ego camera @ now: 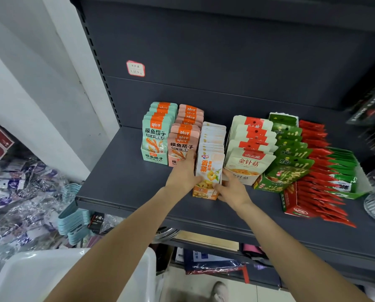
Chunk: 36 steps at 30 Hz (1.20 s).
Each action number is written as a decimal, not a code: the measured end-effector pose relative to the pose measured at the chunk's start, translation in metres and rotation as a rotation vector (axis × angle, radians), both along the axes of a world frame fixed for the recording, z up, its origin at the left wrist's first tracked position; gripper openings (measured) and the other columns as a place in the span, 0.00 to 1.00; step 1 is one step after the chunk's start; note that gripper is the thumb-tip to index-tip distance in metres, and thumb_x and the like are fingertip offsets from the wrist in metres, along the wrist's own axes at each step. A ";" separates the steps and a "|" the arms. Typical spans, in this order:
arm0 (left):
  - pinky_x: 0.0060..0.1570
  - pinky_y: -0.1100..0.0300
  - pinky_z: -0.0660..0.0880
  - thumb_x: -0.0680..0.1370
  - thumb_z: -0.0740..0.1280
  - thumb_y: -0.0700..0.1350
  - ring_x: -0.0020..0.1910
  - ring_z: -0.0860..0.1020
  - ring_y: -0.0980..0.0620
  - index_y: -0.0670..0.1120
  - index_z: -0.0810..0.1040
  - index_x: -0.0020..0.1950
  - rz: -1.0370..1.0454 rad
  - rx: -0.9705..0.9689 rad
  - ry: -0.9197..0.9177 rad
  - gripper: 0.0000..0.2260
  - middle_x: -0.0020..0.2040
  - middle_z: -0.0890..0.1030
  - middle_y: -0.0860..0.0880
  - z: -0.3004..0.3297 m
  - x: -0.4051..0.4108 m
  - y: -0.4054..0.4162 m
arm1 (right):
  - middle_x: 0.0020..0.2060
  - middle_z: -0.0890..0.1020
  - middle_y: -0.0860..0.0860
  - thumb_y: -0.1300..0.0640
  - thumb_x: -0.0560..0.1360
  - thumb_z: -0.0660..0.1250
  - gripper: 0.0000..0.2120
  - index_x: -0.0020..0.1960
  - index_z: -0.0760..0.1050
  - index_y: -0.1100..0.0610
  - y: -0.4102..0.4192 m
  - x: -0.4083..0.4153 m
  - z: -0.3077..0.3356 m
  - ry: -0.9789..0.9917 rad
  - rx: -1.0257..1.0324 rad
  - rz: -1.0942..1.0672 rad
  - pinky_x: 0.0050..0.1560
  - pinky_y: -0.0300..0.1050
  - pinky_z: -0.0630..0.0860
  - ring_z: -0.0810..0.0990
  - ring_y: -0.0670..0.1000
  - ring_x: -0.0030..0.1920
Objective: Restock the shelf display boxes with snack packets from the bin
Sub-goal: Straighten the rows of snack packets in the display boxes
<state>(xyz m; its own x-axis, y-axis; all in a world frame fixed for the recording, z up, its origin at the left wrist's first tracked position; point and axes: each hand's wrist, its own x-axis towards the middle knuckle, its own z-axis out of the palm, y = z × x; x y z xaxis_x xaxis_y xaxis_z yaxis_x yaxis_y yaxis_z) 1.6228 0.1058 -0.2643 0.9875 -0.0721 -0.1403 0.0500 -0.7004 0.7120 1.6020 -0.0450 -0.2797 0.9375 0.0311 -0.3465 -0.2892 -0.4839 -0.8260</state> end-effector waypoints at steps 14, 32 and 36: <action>0.63 0.57 0.65 0.69 0.75 0.42 0.64 0.67 0.45 0.43 0.70 0.65 -0.180 0.394 -0.527 0.27 0.65 0.68 0.43 0.019 0.005 -0.001 | 0.61 0.78 0.49 0.58 0.75 0.69 0.24 0.68 0.66 0.48 -0.006 0.002 0.002 0.008 0.100 0.056 0.59 0.54 0.76 0.77 0.51 0.61; 0.47 0.56 0.73 0.75 0.67 0.35 0.56 0.74 0.45 0.42 0.68 0.62 -0.267 0.647 -0.470 0.17 0.57 0.75 0.43 0.041 0.023 -0.014 | 0.59 0.75 0.49 0.59 0.70 0.74 0.34 0.71 0.62 0.53 -0.005 0.006 0.002 0.040 0.072 0.052 0.49 0.48 0.80 0.76 0.52 0.60; 0.50 0.54 0.73 0.74 0.66 0.35 0.58 0.73 0.45 0.43 0.66 0.64 -0.371 0.653 -0.368 0.19 0.58 0.73 0.43 0.034 0.017 -0.014 | 0.56 0.75 0.48 0.60 0.70 0.74 0.32 0.69 0.63 0.54 -0.004 0.004 0.006 0.047 0.083 0.052 0.48 0.50 0.80 0.76 0.52 0.59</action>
<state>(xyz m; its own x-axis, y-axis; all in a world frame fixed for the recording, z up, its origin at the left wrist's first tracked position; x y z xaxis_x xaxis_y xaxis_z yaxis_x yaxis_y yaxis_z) 1.6398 0.0913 -0.2303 0.9067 -0.4175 0.0604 -0.4214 -0.9031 0.0828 1.6063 -0.0489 -0.2740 0.9169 0.1092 -0.3840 -0.3047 -0.4299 -0.8499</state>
